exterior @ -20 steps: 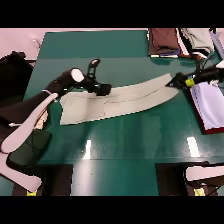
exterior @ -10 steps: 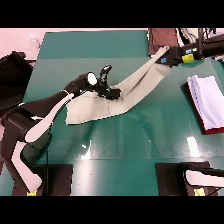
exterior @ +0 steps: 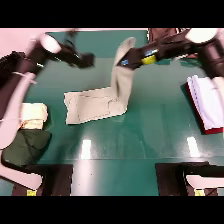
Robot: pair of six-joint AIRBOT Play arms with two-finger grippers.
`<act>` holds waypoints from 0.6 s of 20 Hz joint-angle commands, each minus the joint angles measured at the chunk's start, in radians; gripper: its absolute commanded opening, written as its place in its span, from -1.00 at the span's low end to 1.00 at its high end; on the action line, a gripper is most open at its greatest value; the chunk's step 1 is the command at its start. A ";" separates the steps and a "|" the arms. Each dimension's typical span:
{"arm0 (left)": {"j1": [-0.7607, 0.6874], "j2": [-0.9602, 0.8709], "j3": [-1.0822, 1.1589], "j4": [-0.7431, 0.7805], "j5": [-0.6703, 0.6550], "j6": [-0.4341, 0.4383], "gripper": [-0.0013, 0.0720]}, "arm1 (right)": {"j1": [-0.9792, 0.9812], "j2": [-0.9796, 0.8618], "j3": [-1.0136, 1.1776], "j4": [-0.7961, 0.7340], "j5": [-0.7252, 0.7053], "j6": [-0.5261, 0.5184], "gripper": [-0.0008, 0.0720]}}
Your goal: Fold the shirts.
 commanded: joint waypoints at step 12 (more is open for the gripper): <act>0.221 0.327 0.050 0.173 -0.108 0.018 -0.90 | 0.189 -0.272 0.100 -0.130 -0.125 -0.061 0.25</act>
